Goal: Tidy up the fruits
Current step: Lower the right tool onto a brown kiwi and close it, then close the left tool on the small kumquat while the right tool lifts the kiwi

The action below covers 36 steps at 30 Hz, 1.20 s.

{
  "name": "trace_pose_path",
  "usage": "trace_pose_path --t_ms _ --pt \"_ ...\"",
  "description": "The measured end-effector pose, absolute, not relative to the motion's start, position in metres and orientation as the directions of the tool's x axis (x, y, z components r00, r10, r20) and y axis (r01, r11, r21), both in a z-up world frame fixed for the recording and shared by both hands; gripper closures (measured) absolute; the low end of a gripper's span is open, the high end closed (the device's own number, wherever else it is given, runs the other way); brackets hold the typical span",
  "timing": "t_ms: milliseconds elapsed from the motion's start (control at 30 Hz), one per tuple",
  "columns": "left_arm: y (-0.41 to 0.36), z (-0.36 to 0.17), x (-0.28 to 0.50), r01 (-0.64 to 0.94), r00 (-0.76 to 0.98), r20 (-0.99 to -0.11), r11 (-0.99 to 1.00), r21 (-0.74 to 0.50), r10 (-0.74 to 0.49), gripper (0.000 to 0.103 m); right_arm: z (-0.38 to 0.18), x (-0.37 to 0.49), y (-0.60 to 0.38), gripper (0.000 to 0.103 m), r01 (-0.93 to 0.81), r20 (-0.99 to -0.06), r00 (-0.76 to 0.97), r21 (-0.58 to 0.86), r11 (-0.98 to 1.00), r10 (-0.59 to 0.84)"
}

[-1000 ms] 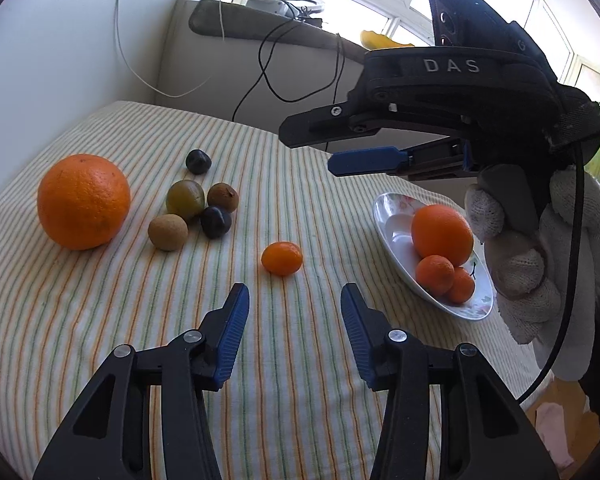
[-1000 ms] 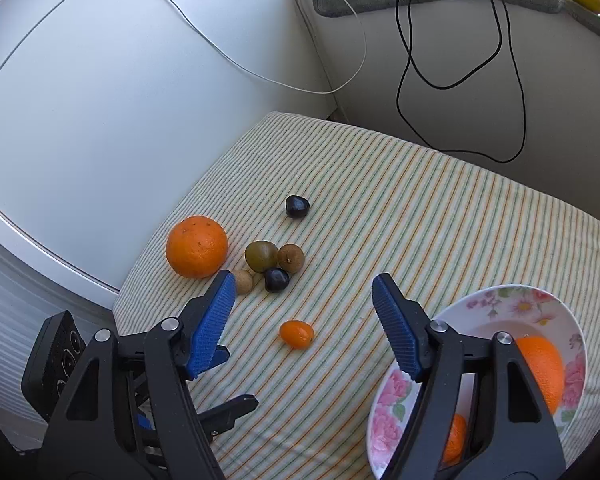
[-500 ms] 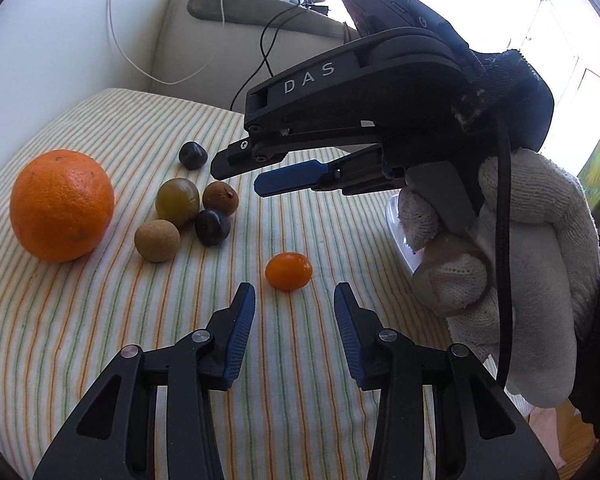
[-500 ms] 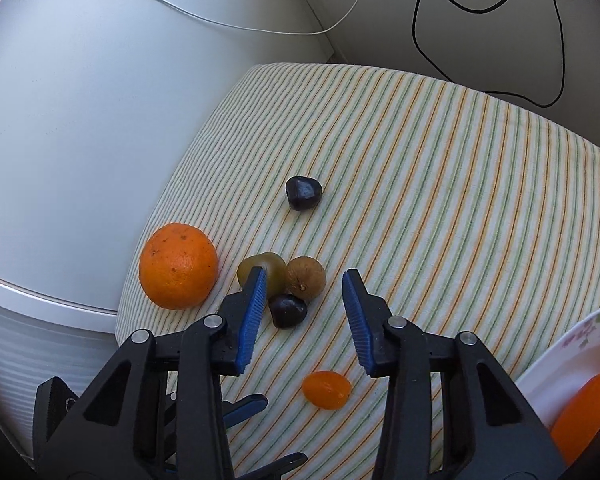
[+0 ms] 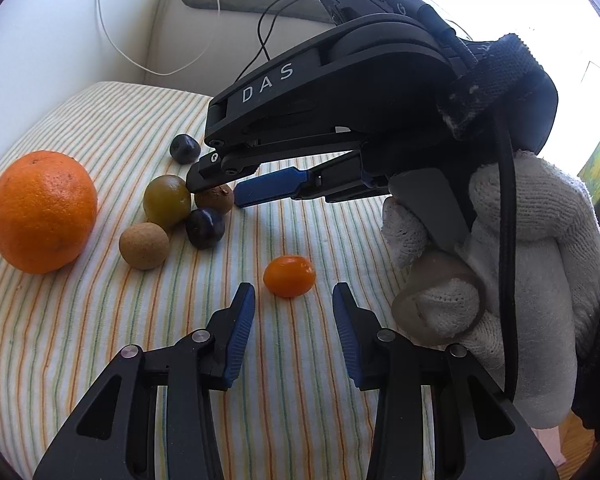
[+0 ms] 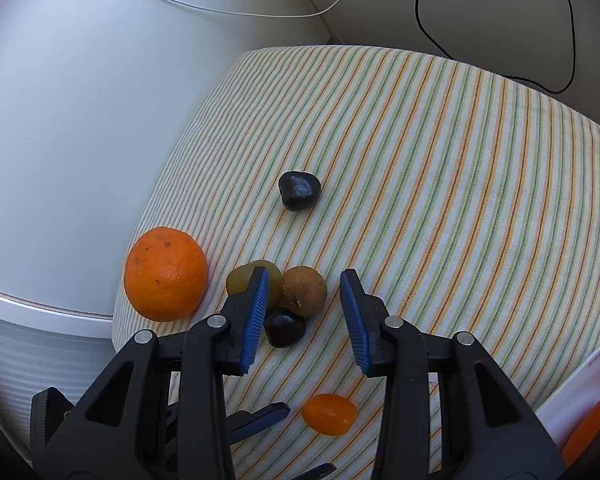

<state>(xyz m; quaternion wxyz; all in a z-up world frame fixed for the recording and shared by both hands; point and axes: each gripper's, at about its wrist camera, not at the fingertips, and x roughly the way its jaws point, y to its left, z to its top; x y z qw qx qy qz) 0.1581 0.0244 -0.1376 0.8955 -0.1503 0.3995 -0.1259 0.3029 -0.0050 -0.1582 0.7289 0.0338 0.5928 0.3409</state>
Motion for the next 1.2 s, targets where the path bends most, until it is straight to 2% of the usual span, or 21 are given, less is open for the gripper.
trace_pose_path --t_ms 267,600,833,1200 --pt "0.020 -0.140 0.173 0.120 0.632 -0.693 0.927 -0.355 -0.347 0.065 -0.162 0.306 -0.011 0.076 -0.465 -0.835 0.040 0.470 0.750 0.549" --pt "0.012 -0.140 0.191 0.146 0.618 -0.707 0.933 -0.328 -0.345 0.063 -0.160 0.311 -0.021 0.076 -0.466 -0.827 0.042 0.480 0.743 0.561" --pt "0.006 -0.142 0.189 0.147 0.622 -0.709 0.939 -0.311 -0.332 0.076 -0.158 0.311 -0.034 0.077 -0.448 -0.815 0.056 0.495 0.744 0.576" --pt "0.000 -0.142 0.185 0.153 0.625 -0.711 0.944 -0.292 -0.321 0.077 -0.141 0.304 -0.052 0.077 -0.444 -0.802 0.101 0.493 0.748 0.589"
